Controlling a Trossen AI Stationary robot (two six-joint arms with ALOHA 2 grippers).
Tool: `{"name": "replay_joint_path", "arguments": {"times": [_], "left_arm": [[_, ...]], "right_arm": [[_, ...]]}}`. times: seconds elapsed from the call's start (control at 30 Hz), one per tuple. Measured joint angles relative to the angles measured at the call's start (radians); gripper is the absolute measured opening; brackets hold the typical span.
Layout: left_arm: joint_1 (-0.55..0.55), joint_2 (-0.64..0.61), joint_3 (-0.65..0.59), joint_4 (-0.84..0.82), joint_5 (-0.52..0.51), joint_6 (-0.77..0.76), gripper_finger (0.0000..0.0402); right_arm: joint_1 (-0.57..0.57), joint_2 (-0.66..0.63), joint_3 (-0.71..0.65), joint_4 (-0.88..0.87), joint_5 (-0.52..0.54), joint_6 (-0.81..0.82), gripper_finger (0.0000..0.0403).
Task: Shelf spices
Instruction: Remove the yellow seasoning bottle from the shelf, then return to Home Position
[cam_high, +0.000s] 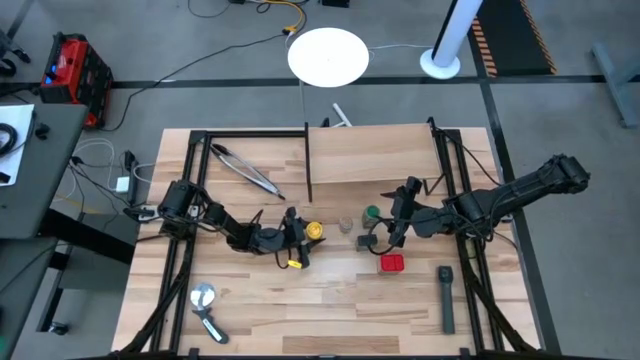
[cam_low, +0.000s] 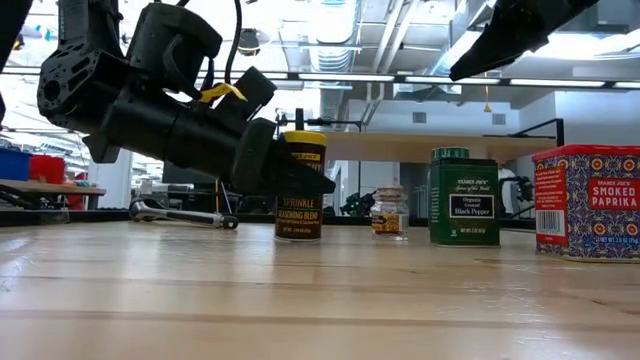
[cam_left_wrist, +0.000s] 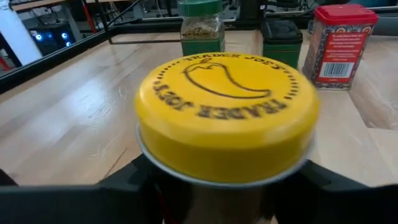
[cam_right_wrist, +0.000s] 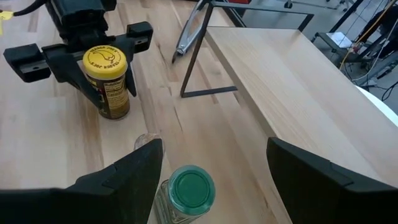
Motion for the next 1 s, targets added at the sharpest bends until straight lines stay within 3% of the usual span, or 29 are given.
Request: {"name": "replay_joint_path", "arguments": {"times": [0.17, 0.27, 0.57, 0.83, 1.0], "left_arm": [[0.0, 0.005, -0.001, -0.012, -0.003, -0.005, 0.0299], [0.0, 0.002, 0.002, 0.004, -0.004, -0.009, 0.0332], [-0.002, -0.031, 0.002, 0.005, 0.0, -0.007, 0.0334], [-0.005, -0.22, 0.001, -0.214, 0.002, 0.024, 0.0334], [-0.01, -0.339, 0.002, -0.295, 0.096, 0.039, 0.0335]], "right_arm": [[0.0, 0.0, 0.0, -0.001, 0.0, -0.003, 0.0291], [0.0, 0.0, 0.0, -0.002, 0.0, -0.003, 0.0291], [0.0, 0.0, 0.0, -0.002, -0.001, -0.003, 0.0291], [0.0, 0.0, 0.001, -0.002, -0.001, -0.003, 0.0291], [0.0, 0.0, 0.001, -0.002, -0.001, -0.002, 0.0291]]}}
